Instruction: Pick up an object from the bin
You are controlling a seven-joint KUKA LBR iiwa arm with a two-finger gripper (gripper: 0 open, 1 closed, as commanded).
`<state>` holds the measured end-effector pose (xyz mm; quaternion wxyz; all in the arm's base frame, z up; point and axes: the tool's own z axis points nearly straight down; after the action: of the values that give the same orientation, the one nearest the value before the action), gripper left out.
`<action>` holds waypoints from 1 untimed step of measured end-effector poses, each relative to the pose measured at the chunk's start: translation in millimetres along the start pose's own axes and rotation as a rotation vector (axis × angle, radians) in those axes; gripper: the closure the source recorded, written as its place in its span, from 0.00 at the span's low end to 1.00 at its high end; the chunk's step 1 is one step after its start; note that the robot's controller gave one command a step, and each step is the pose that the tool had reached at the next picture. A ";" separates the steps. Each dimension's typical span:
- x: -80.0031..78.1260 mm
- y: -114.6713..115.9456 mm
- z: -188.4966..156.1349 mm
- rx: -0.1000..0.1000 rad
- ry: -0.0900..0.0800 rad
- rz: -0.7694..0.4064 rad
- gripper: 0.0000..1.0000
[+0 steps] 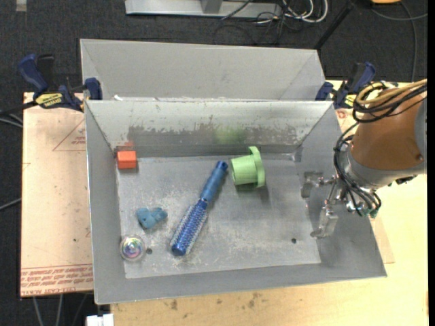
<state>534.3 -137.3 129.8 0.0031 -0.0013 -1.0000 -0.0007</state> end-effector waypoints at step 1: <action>-73.4 55.0 62.2 -0.003 -0.009 0.115 0.00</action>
Offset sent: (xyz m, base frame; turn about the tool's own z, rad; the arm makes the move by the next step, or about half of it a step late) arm 0.0718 0.0500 -0.0598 0.1214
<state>607.4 -82.5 67.2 -0.0012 -0.0589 -0.9983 -0.0019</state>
